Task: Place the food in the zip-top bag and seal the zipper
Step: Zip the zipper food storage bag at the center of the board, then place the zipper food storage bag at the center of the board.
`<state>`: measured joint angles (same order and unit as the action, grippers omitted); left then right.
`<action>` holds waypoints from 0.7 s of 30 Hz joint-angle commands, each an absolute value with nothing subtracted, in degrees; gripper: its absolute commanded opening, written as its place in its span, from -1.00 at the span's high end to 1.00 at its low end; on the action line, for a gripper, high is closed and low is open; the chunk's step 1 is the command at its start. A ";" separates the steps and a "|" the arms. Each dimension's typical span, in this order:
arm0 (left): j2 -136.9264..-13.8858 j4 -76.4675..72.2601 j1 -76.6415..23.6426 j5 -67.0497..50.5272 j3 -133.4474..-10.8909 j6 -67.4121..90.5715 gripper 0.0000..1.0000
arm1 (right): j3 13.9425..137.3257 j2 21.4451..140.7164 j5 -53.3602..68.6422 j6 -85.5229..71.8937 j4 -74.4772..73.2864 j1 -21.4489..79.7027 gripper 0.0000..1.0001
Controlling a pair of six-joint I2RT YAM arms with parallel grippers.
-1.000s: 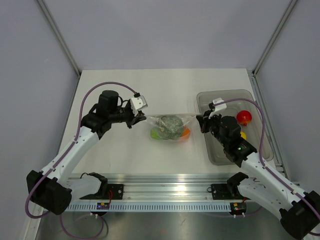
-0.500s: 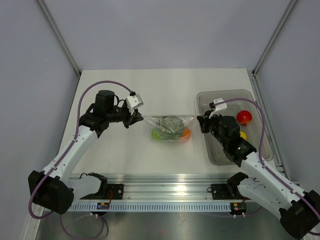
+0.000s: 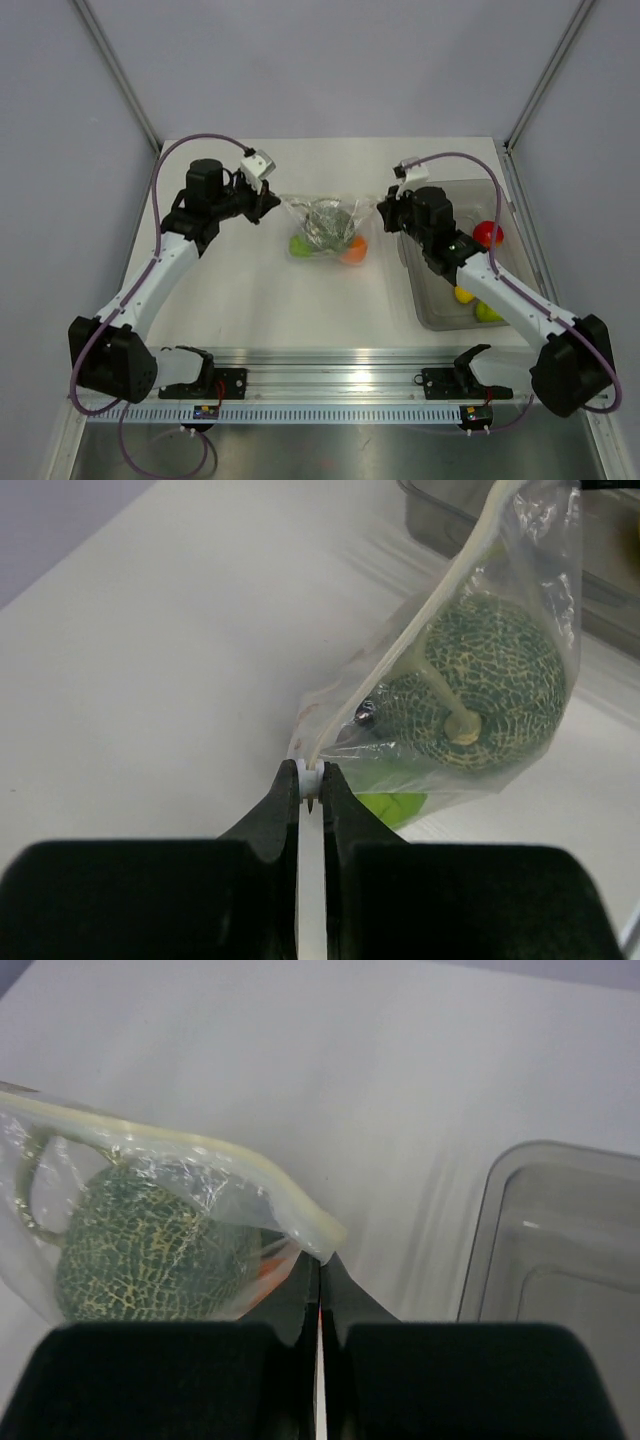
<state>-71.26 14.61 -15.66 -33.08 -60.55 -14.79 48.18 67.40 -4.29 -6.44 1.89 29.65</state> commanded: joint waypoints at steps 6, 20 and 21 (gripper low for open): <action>-72.69 -2.97 -14.16 -13.63 -69.62 -11.87 1.00 | 62.84 77.16 8.68 -4.48 13.97 29.44 0.97; -60.21 -0.19 -13.10 3.56 -64.42 9.09 -0.98 | 59.93 71.64 -6.65 -12.03 -6.20 29.88 -0.99; -59.68 1.30 -13.10 5.17 -64.42 12.79 -0.98 | 60.72 71.20 -8.94 -12.91 -8.15 29.80 -0.99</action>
